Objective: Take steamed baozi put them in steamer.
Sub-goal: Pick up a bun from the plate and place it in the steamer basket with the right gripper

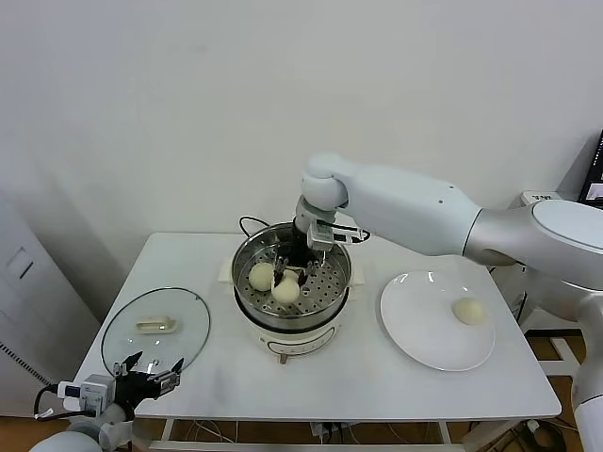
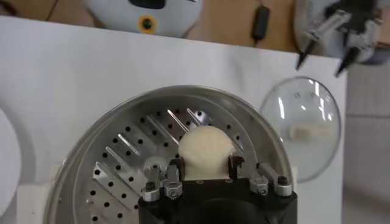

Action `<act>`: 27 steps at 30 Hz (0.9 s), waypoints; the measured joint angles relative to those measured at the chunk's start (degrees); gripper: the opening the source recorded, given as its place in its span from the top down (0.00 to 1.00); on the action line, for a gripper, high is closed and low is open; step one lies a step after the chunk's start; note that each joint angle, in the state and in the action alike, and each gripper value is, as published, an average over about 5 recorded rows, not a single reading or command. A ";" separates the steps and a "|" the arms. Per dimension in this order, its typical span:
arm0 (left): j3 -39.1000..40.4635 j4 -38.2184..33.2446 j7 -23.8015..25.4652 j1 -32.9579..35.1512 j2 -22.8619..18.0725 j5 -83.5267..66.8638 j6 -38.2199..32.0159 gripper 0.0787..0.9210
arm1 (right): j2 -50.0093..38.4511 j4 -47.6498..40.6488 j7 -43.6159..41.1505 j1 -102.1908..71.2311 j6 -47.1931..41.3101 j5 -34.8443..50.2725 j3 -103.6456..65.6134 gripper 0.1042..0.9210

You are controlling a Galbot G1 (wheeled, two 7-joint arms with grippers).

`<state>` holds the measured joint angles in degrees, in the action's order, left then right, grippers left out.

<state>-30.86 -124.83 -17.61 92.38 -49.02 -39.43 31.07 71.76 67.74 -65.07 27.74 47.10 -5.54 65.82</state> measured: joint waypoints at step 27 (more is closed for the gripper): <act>-0.10 -0.18 0.00 0.11 -0.01 0.06 -0.06 0.12 | -0.33 0.99 1.52 -3.73 0.10 -8.81 -3.54 0.13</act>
<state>-30.95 -125.02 -17.61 92.48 -49.03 -39.37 31.01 71.43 68.72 -63.55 24.01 47.19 -14.35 62.29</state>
